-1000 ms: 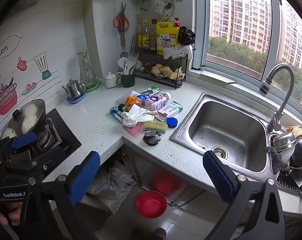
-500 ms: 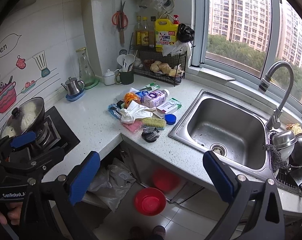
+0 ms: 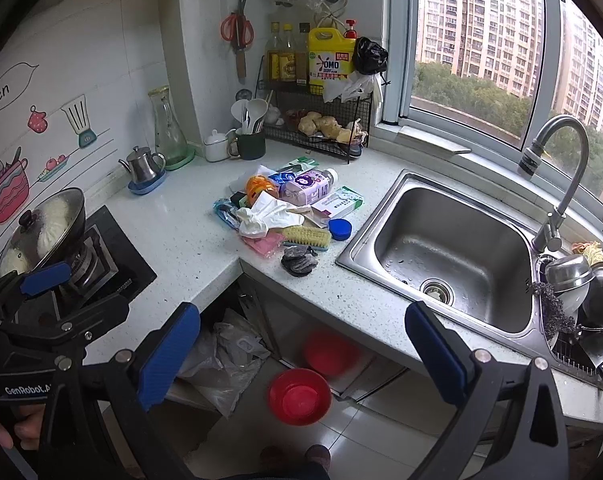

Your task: Collect trash

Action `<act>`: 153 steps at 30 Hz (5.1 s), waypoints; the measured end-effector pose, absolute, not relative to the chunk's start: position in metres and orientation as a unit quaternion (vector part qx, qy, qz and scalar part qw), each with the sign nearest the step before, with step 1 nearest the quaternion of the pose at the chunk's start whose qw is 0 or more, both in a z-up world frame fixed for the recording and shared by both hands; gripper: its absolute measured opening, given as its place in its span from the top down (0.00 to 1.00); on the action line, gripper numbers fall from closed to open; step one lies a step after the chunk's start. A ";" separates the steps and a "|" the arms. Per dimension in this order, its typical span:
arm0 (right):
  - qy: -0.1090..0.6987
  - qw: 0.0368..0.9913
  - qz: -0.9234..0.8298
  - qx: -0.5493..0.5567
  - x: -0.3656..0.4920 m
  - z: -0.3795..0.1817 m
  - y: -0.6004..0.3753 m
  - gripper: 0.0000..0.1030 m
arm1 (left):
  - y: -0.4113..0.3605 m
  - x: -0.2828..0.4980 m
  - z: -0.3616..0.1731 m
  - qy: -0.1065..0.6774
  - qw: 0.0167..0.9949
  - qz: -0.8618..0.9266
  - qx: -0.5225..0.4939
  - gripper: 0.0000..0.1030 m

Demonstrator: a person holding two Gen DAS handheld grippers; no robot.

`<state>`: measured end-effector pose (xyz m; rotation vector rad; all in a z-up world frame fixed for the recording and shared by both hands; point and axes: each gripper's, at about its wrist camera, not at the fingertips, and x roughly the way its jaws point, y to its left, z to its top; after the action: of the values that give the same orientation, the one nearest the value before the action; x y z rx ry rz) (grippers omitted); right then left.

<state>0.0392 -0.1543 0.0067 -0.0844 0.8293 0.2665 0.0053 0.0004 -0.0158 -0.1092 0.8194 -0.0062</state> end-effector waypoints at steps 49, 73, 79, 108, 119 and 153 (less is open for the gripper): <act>0.433 0.883 0.158 -0.093 0.151 -0.013 -0.167 0.01 | -0.001 0.108 -0.035 0.415 0.907 0.028 -0.075 0.00; 0.566 0.724 0.277 -0.282 0.338 -0.171 -0.153 0.10 | -0.014 0.227 -0.125 0.524 0.820 0.149 -0.179 0.00; 0.567 0.703 0.314 -0.293 0.338 -0.185 -0.146 0.14 | -0.023 0.231 -0.138 0.539 0.811 0.157 -0.166 0.00; 0.561 0.729 0.340 -0.198 0.342 -0.161 -0.172 0.58 | -0.050 0.250 -0.168 0.588 0.770 0.115 -0.219 0.04; 0.564 0.732 0.330 -0.191 0.342 -0.137 -0.207 0.58 | -0.067 0.279 -0.199 0.615 0.751 0.096 -0.222 0.19; 0.545 0.785 0.273 -0.109 0.228 -0.093 -0.207 0.58 | -0.074 0.200 -0.124 0.532 0.842 0.035 -0.079 0.67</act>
<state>0.2283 -0.2067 -0.0929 -0.2356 1.1743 0.5890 0.1996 -0.0740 -0.1244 -0.1675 1.1248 0.0743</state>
